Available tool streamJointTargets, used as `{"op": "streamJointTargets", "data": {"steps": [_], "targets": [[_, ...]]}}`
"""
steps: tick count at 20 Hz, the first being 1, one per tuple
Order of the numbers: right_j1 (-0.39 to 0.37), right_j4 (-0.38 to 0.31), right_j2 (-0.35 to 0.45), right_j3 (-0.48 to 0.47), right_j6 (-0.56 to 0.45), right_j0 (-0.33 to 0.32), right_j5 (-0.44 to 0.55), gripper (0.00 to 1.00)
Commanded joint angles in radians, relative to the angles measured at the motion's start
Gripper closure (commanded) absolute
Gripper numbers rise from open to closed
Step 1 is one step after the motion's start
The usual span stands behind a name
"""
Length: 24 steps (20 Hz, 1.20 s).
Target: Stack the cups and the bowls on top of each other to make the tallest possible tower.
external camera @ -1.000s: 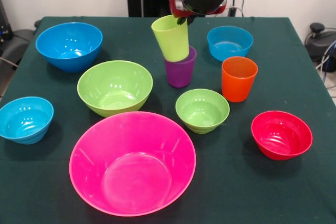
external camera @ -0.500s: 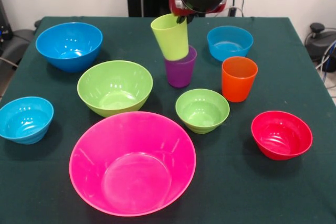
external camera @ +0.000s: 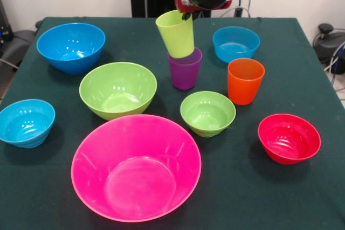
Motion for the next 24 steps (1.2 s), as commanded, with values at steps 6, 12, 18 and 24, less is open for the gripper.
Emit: {"op": "streamJointTargets", "data": {"steps": [6, 12, 18, 24], "targets": [[0.01, -0.049, 0.028, 0.042, -0.139, -0.016, -0.051, 1.0], [0.012, -0.047, 0.029, 0.042, -0.137, -0.017, -0.051, 1.0], [0.019, -0.049, 0.028, 0.045, -0.128, -0.014, -0.066, 1.0], [0.029, -0.055, 0.027, 0.038, -0.11, -0.001, -0.076, 1.0]]}}
